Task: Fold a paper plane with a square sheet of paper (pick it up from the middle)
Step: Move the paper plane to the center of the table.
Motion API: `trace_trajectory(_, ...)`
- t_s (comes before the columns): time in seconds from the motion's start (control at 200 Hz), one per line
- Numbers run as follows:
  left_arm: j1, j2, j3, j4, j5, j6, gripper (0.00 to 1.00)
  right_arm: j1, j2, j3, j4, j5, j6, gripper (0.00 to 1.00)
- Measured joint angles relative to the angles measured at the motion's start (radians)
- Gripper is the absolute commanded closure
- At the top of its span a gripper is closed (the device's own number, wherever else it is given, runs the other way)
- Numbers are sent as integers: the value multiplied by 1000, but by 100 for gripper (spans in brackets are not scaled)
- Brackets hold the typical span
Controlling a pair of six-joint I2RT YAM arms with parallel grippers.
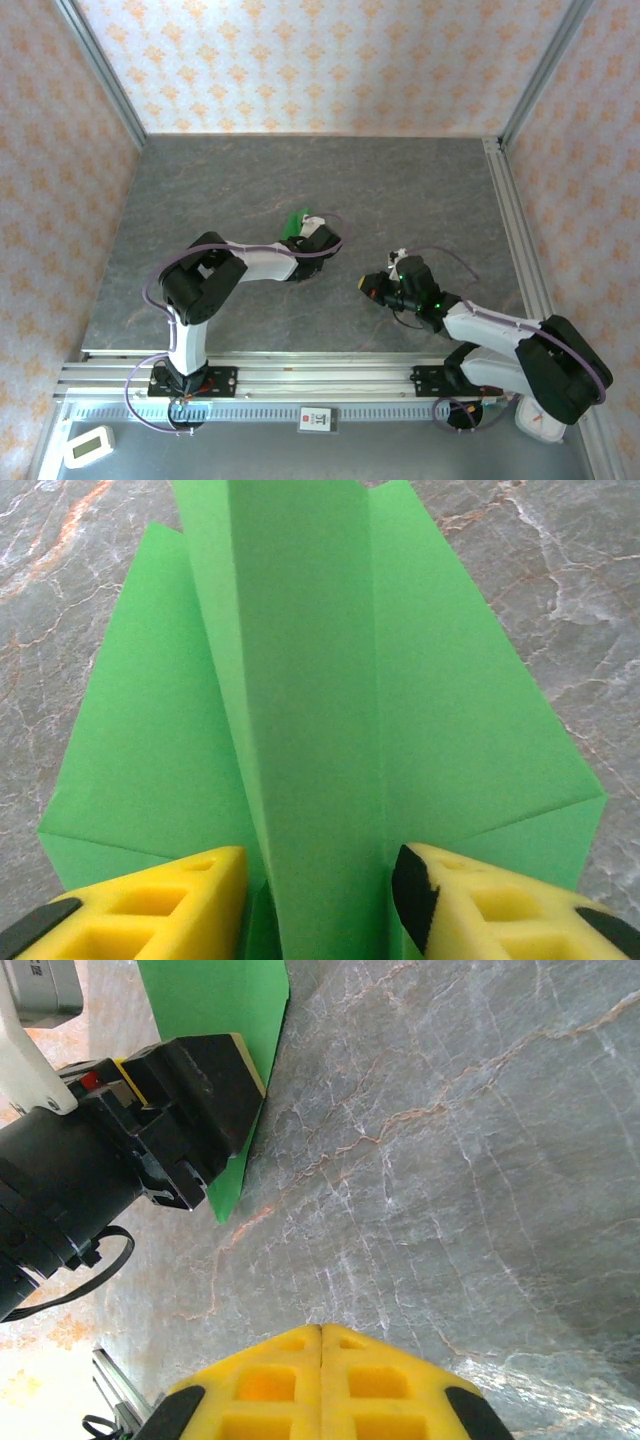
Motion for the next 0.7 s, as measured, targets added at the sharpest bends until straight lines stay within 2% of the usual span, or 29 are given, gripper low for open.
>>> trace_trajectory(0.135,3,-5,-4,1,1,-5,43,0,3,0,3,0,0,100)
trace_trajectory(0.701,3,-1,-50,118,20,-56,43,0,2,0,3,0,0,100)
